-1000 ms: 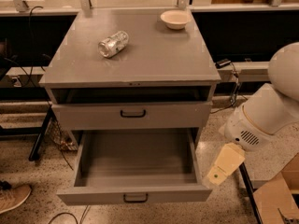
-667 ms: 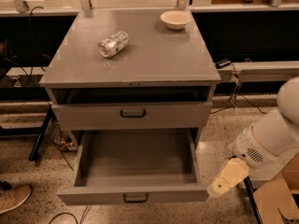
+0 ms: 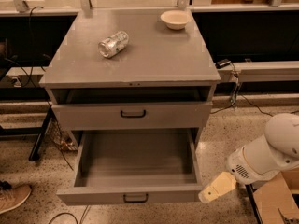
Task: Close middle drawer
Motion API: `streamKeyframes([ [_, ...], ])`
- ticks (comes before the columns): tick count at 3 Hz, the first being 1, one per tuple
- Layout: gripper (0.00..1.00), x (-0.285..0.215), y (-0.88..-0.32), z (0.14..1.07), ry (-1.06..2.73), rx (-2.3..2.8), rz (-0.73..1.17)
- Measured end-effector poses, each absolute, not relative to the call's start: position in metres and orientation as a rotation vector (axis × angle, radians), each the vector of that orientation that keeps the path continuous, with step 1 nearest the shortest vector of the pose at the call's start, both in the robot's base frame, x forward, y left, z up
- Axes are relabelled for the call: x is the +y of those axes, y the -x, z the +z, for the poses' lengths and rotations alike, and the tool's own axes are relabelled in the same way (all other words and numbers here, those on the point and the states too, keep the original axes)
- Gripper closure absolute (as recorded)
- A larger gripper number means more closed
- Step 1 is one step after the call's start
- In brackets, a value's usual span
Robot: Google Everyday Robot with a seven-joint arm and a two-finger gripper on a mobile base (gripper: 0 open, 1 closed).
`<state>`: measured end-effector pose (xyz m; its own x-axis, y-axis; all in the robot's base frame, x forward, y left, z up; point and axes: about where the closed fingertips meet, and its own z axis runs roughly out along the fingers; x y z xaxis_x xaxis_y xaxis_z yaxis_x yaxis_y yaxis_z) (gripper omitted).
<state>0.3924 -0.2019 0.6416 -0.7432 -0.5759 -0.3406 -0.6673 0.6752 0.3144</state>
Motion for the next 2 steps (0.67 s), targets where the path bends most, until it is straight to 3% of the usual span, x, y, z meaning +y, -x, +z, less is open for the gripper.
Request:
streamKeyframes([
  [1, 0.0, -0.201, -0.392, 0.636, 1.004, 2.681, 0.639],
  [2, 0.19, -0.19, -0.371, 0.588, 0.995, 2.751, 0.678],
])
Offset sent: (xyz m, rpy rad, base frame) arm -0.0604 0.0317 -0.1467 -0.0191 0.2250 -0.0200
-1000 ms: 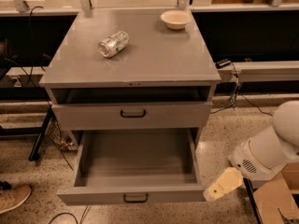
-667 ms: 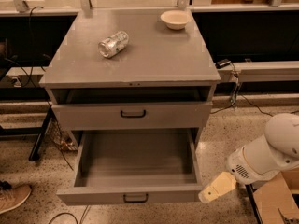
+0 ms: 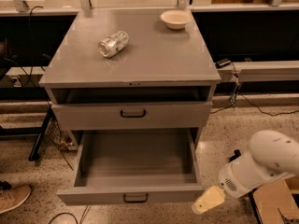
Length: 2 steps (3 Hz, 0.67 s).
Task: Close middle drawer
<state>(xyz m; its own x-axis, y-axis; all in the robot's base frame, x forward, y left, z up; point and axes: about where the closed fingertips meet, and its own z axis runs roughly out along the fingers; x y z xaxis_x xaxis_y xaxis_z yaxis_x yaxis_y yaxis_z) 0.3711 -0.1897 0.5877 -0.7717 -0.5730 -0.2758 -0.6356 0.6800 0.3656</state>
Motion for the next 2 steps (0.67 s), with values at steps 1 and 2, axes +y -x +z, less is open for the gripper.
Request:
streamKeyframes([
  [1, 0.42, -0.173, -0.36, 0.53, 0.987, 2.814, 0.702],
  [2, 0.66, -0.162, -0.367, 0.488, 0.957, 2.853, 0.692],
])
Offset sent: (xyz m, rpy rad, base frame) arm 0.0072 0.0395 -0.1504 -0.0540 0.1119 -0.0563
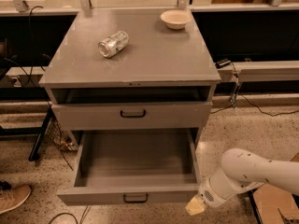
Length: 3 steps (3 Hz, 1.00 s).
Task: Close middle drawer
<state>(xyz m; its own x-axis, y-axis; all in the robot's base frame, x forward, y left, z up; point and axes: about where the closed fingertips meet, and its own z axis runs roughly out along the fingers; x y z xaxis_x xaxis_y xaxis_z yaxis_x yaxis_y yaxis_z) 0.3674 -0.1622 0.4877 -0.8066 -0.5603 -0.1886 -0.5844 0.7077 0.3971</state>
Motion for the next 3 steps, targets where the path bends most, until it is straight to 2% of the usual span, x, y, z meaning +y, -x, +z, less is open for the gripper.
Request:
streamKeyframes([
  [1, 0.89, -0.144, -0.3843, 0.4601, 0.91, 2.837, 0.694],
  [2, 1.0, -0.1446, -0.385, 0.4601, 0.906, 2.833, 0.69],
  [3, 1.0, -0.1446, -0.385, 0.46, 0.906, 2.833, 0.69],
])
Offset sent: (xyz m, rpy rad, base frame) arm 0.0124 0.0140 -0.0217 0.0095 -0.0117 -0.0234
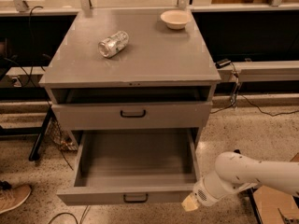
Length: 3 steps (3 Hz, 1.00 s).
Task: Close middle drawer
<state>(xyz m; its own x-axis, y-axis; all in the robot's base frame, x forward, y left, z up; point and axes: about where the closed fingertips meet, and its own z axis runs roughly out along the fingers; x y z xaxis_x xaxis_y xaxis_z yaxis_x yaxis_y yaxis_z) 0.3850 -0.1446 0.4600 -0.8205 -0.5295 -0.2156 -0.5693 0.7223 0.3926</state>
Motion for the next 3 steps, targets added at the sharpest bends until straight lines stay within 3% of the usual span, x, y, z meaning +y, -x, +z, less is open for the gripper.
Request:
streamKeyframes([
  [3, 1.0, -0.165, -0.427, 0.381, 0.688, 2.804, 0.602],
])
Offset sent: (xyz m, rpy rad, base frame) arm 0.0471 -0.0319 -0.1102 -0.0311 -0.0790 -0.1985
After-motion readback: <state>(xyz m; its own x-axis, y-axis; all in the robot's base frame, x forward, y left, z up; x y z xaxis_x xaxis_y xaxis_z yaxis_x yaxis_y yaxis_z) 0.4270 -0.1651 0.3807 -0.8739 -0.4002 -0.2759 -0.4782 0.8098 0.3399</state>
